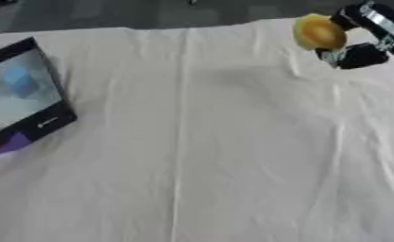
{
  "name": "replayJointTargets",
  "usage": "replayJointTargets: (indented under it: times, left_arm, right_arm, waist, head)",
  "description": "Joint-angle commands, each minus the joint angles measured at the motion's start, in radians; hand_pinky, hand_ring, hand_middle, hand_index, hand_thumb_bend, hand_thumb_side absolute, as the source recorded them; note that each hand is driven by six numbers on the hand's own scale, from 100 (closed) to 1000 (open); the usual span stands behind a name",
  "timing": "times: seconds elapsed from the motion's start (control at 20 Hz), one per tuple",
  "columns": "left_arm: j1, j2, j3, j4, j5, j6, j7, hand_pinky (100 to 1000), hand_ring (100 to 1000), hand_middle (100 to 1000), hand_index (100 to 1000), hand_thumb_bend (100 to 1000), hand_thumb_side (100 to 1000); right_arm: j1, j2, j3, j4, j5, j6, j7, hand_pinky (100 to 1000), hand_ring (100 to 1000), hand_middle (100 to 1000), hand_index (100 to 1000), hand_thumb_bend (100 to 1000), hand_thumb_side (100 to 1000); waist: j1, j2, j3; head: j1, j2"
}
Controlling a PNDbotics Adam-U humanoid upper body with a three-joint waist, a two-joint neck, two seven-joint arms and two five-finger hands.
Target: Pick up the objects with one hand, pass them to the other hand, and then place them into the box on the other side of the table.
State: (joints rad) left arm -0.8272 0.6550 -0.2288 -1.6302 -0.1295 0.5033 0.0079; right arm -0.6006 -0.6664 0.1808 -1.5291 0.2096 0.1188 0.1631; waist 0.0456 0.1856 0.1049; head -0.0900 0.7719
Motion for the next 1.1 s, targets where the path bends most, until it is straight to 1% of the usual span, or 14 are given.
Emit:
replayJointTargets:
  times: [0.05, 0.2, 0.4, 0.6, 0.65, 0.7, 0.85, 0.95, 1.0, 1.05, 1.1]
  left_arm:
    - [-0.045, 0.0, -0.01, -0.07, -0.013, -0.035, -0.017, 774, 762, 748, 744, 652, 506]
    - [-0.074, -0.019, -0.028, -0.11, -0.022, -0.056, -0.041, 775, 764, 750, 748, 648, 505]
    - [-0.117, -0.058, -0.06, -0.151, -0.048, -0.065, -0.083, 788, 775, 759, 754, 657, 508]
    - [-0.16, -0.098, -0.099, -0.162, -0.089, -0.059, -0.134, 796, 784, 759, 753, 661, 508]
    - [-0.167, -0.109, -0.107, -0.162, -0.097, -0.059, -0.147, 795, 782, 758, 753, 661, 508]
    - [-0.175, -0.121, -0.115, -0.161, -0.104, -0.058, -0.158, 793, 781, 756, 752, 662, 509]
    - [-0.194, -0.161, -0.14, -0.145, -0.133, -0.055, -0.195, 789, 779, 754, 751, 668, 515]
    - [-0.204, -0.188, -0.155, -0.123, -0.155, -0.053, -0.22, 788, 778, 754, 753, 669, 519]
    - [-0.209, -0.199, -0.162, -0.11, -0.168, -0.052, -0.233, 788, 779, 752, 755, 759, 461]
    - [-0.214, -0.21, -0.171, -0.096, -0.182, -0.05, -0.246, 788, 779, 755, 756, 671, 525]
    - [-0.218, -0.221, -0.178, -0.084, -0.195, -0.05, -0.258, 788, 780, 756, 757, 670, 528]
  right_arm:
    - [-0.025, 0.042, 0.009, -0.014, -0.029, -0.01, -0.034, 831, 632, 474, 602, 188, 100]
    - [-0.032, 0.096, 0.023, 0.001, -0.046, -0.027, -0.051, 829, 631, 476, 606, 170, 100]
    - [-0.046, 0.165, 0.043, 0.017, -0.085, -0.062, -0.084, 826, 629, 479, 610, 154, 100]
    - [-0.059, 0.212, 0.065, 0.04, -0.101, -0.079, -0.07, 825, 625, 479, 610, 154, 100]
    - [-0.063, 0.222, 0.07, 0.045, -0.1, -0.081, -0.066, 824, 624, 478, 610, 225, 100]
    - [-0.067, 0.233, 0.075, 0.048, -0.1, -0.084, -0.061, 824, 624, 479, 610, 153, 100]
    - [-0.077, 0.266, 0.087, 0.061, -0.109, -0.096, -0.056, 817, 621, 479, 610, 142, 100]
    - [-0.082, 0.287, 0.093, 0.067, -0.126, -0.114, -0.055, 817, 621, 479, 611, 131, 100]
    - [-0.082, 0.296, 0.094, 0.07, -0.138, -0.125, -0.054, 816, 620, 479, 612, 207, 100]
    - [-0.082, 0.306, 0.097, 0.074, -0.15, -0.136, -0.052, 816, 620, 480, 612, 124, 100]
    - [-0.082, 0.312, 0.099, 0.079, -0.159, -0.145, -0.048, 816, 621, 481, 613, 123, 100]
  waist:
    - [0.012, -0.019, 0.001]
    - [0.012, -0.021, 0.001]
    - [0.013, -0.024, 0.001]
    - [0.013, -0.027, 0.003]
    - [0.012, -0.028, 0.003]
    - [0.012, -0.028, 0.004]
    - [0.013, -0.029, 0.006]
    - [0.014, -0.03, 0.008]
    - [0.014, -0.03, 0.008]
    - [0.014, -0.03, 0.008]
    - [0.014, -0.03, 0.009]
  head:
    - [0.001, -0.002]
    - [0.002, -0.002]
    - [0.001, -0.002]
    - [0.005, -0.002]
    - [0.006, -0.002]
    - [0.006, -0.002]
    - [0.009, -0.002]
    - [0.013, -0.002]
    - [0.015, -0.002]
    - [0.017, -0.002]
    - [0.018, -0.002]
